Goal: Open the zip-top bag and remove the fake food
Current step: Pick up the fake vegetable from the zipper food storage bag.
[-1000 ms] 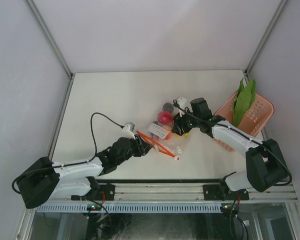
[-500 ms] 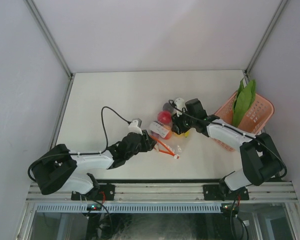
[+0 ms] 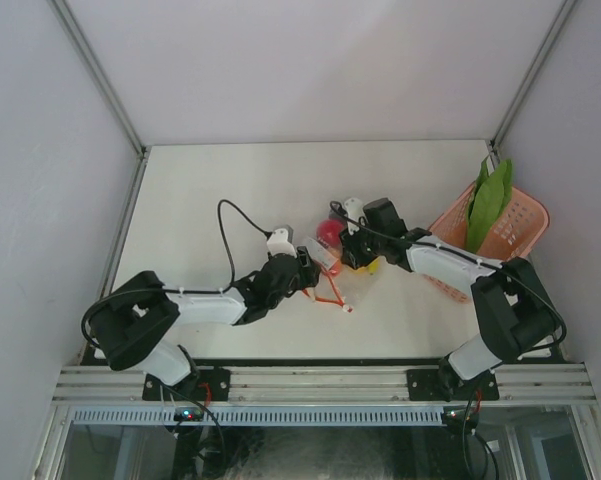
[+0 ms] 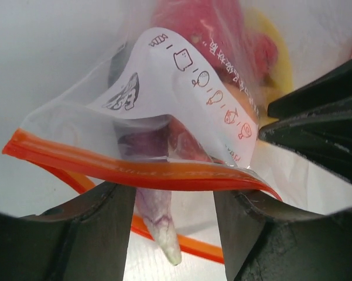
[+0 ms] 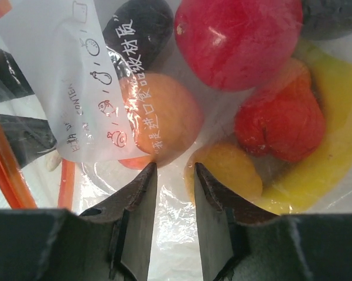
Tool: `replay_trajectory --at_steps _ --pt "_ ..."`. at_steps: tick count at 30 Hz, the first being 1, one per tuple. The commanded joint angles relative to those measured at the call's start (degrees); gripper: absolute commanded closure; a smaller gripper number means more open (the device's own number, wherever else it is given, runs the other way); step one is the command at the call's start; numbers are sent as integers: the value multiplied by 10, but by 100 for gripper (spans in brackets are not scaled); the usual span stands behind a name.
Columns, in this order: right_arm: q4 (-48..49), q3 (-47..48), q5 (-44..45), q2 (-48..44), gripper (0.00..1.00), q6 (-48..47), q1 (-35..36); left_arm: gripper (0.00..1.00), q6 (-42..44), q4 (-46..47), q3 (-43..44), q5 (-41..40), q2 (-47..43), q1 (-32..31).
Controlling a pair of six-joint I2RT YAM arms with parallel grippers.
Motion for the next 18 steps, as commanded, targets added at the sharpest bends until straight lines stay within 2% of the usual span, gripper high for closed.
replay_trajectory --at_steps 1,7,18 --pt "3 23 8 6 69 5 7 41 24 -12 50 -53 23 -3" --pt "0 25 10 10 70 6 7 45 16 -108 111 -92 64 -9" --pt "-1 26 13 13 71 6 6 51 39 -177 163 -137 115 -19"
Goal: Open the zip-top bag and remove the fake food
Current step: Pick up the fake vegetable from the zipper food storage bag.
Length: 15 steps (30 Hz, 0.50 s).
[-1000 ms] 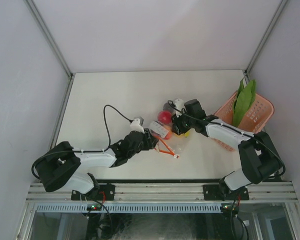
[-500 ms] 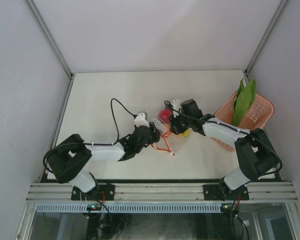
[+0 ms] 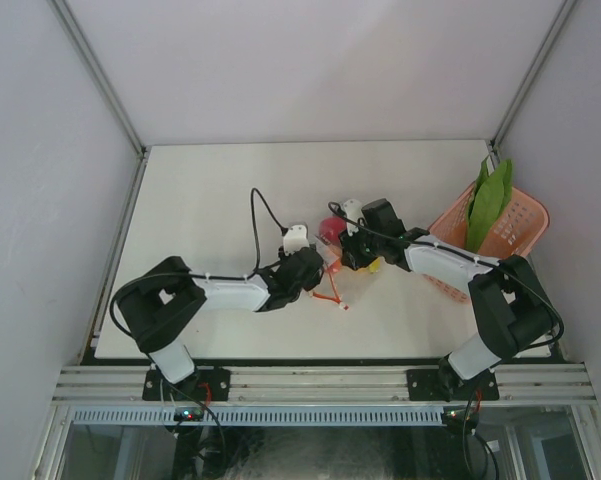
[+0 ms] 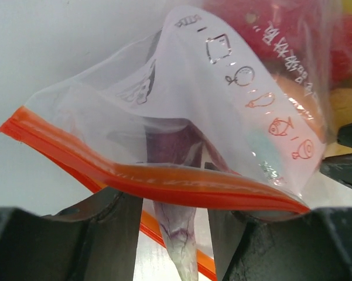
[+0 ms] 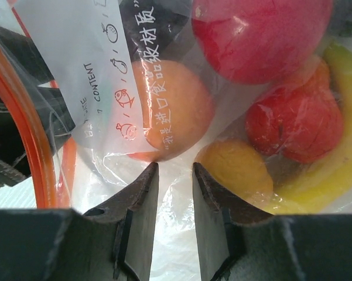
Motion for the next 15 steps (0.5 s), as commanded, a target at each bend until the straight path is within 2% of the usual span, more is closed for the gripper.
replay_trajectory --at_steps 1,9,15 --pt "3 22 9 2 71 6 4 50 19 -30 41 -39 19 -3" --pt "0 23 6 3 71 5 4 43 24 -79 91 -63 63 -3" --pt "-2 25 3 1 71 7 1 47 25 -138 136 -76 104 -3"
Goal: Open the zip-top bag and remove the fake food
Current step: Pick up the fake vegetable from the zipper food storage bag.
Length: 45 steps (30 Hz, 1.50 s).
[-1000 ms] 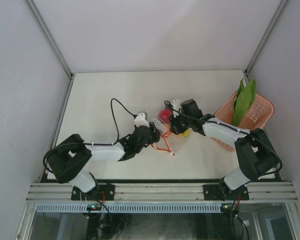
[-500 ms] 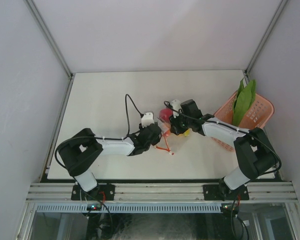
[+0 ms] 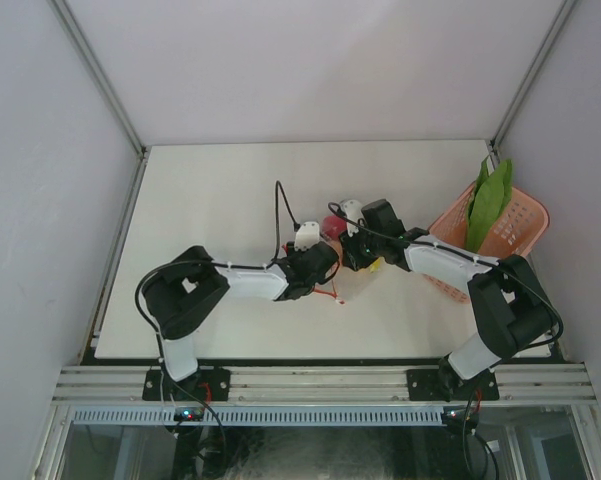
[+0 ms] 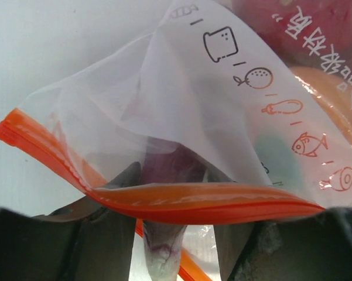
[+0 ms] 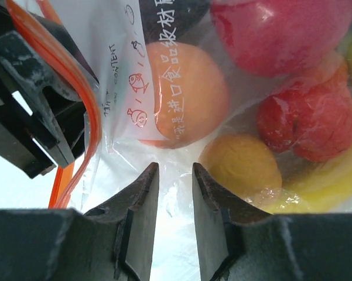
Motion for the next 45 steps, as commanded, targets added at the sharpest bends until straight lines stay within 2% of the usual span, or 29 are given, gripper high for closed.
replay_trajectory --at_steps 1,6,12,20,28,36,45 --pt "2 25 0 -2 71 6 1 52 14 -47 41 -33 20 -2" --pt "1 26 -4 -3 72 7 -2 68 28 -62 40 -43 9 -2" --pt "-1 26 1 2 72 4 -4 84 63 -67 11 -32 -52 -2" --pt "-11 32 4 15 72 5 -12 97 96 -67 -50 68 -136 -2" --pt "-13 33 -16 6 72 5 -24 100 102 -100 -104 183 -199 -2" --pt "-16 34 -42 -3 71 1 -30 100 98 -124 -163 243 -312 -2" --pt "-24 34 -135 -46 71 -14 -48 100 146 -271 -149 265 -393 1"
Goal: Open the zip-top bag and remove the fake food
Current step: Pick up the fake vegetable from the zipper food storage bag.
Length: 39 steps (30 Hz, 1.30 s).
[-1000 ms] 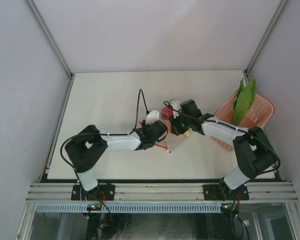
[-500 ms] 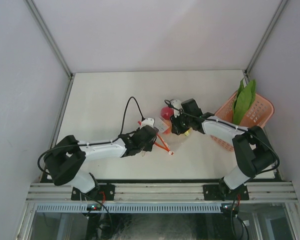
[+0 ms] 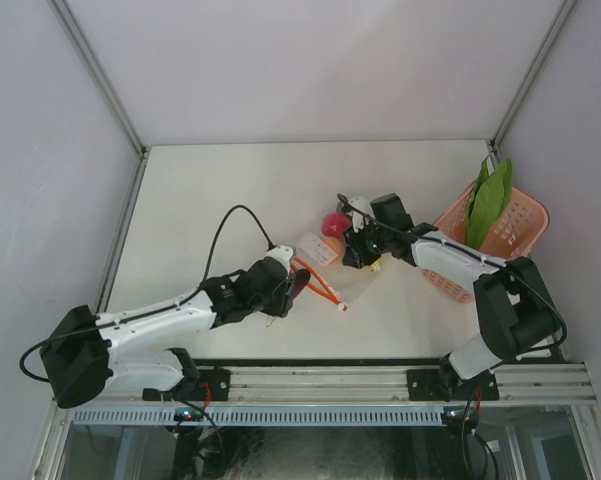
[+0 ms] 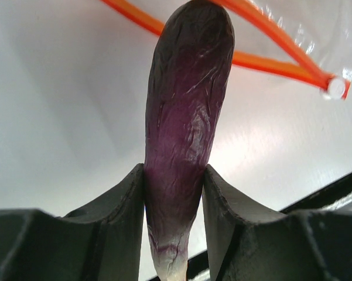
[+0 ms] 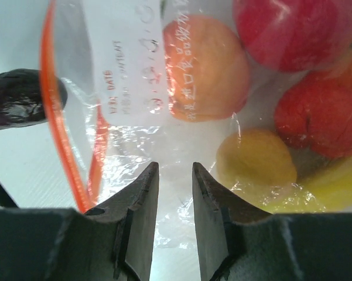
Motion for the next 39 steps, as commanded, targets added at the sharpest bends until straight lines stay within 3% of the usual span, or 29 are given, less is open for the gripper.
replay_trajectory --at_steps 1,11,15,18,26,32,39 --pt "1 22 -73 -48 70 -17 -10 100 34 -84 15 28 -42 2" --pt "-87 34 -328 -106 66 -163 -48 100 24 -125 17 76 -155 6" --pt "-134 38 -378 -141 63 -243 -50 100 13 -42 -14 146 -197 11" --pt "-160 39 -395 -175 60 -286 -50 100 -21 75 -58 224 -208 20" --pt "-265 38 -455 -241 52 -464 -62 100 -104 278 -82 384 -142 63" --pt "-382 21 -495 -271 38 -705 -64 100 -101 278 -49 462 -67 69" --pt "-356 -21 -472 -309 23 -757 -57 100 -89 263 -4 524 11 69"
